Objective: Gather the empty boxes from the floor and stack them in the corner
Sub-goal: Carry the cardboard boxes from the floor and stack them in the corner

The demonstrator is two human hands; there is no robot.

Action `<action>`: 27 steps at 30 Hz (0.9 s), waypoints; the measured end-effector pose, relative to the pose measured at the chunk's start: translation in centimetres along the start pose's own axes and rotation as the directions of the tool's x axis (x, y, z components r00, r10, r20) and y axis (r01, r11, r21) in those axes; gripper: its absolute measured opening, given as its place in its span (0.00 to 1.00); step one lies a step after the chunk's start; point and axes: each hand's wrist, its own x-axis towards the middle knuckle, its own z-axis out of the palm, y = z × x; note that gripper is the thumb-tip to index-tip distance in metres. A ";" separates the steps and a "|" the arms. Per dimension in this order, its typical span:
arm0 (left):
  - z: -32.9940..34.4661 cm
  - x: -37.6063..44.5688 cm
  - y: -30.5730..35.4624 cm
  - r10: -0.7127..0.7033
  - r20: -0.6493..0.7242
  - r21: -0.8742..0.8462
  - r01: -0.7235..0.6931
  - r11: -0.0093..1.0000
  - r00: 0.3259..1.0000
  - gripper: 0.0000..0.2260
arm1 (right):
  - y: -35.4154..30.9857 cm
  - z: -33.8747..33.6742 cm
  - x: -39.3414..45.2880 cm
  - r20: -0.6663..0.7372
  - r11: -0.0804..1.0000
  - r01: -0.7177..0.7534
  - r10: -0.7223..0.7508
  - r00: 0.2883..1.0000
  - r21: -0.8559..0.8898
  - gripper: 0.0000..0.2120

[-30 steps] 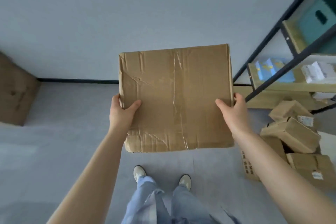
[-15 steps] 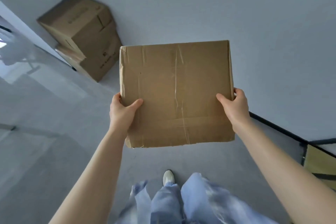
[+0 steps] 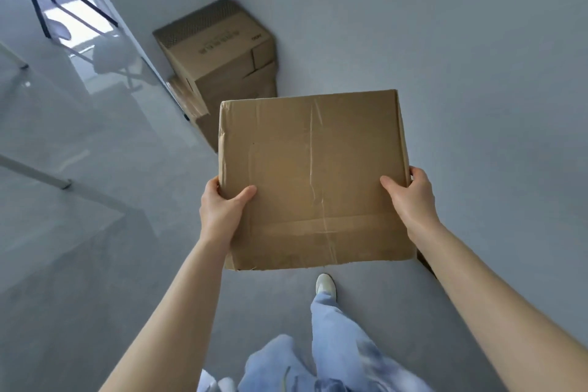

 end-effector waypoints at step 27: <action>-7.5 46.0 17.4 -0.190 -0.164 -0.107 0.174 0.979 0.968 0.25 | -36.2 33.0 32.9 0.350 0.973 0.148 -0.078 0.933 -0.179 0.32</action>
